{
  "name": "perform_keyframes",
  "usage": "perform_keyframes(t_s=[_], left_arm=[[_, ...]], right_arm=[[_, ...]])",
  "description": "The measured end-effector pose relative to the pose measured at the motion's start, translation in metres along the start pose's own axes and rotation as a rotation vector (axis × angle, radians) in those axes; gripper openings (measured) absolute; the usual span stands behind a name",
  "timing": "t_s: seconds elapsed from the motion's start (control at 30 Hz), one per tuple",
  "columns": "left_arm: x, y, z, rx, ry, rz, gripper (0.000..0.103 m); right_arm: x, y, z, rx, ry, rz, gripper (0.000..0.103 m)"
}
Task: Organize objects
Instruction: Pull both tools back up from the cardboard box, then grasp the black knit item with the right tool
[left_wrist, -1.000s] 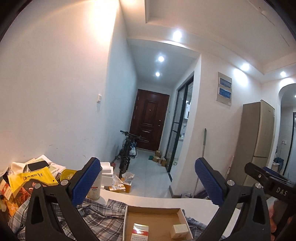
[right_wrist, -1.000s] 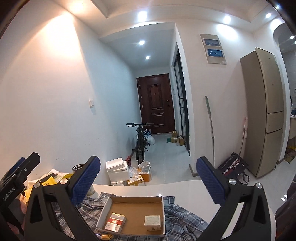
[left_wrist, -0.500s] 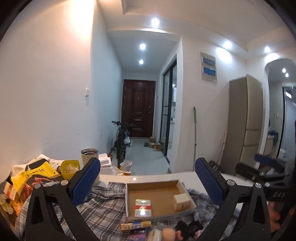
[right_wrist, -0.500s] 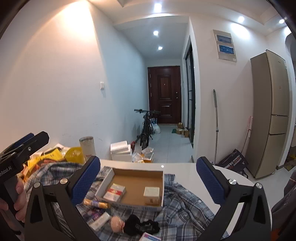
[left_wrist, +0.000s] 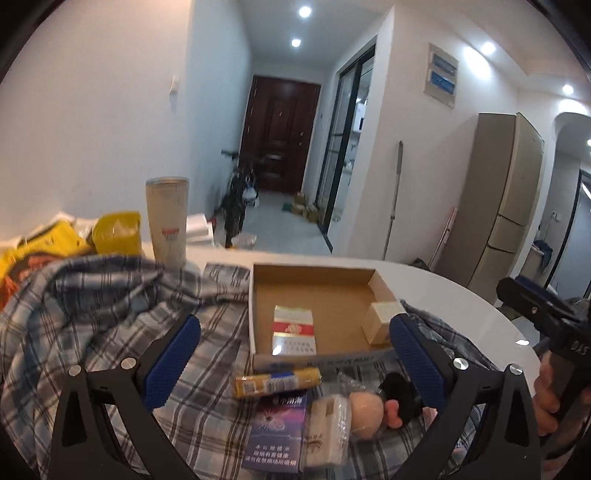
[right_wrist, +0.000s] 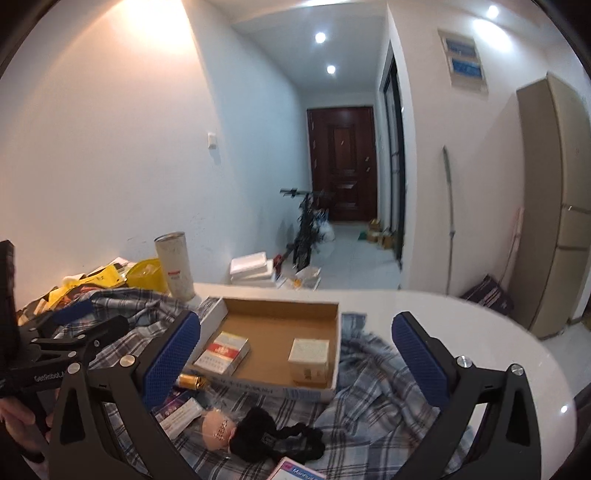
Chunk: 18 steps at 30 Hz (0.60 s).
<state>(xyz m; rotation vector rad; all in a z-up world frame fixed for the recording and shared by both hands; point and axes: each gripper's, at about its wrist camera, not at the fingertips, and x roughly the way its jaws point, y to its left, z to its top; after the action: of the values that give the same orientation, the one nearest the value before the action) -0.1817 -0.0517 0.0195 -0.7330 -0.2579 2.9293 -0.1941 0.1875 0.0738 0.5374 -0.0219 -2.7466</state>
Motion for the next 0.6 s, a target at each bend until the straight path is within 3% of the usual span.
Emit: perform_keyframes(t_s=[0.3,0.6], left_arm=[[0.012,0.017,-0.008,-0.031,0.045,0.03,0.103],[0.033,0.016,-0.018,-0.029,0.117,0.056,0.103]], right_arm=[[0.039,-0.025,-0.021,0.117,0.148,0.024,0.103],[0.04,-0.014,-0.025,0.089,0.2,0.054,0.103]])
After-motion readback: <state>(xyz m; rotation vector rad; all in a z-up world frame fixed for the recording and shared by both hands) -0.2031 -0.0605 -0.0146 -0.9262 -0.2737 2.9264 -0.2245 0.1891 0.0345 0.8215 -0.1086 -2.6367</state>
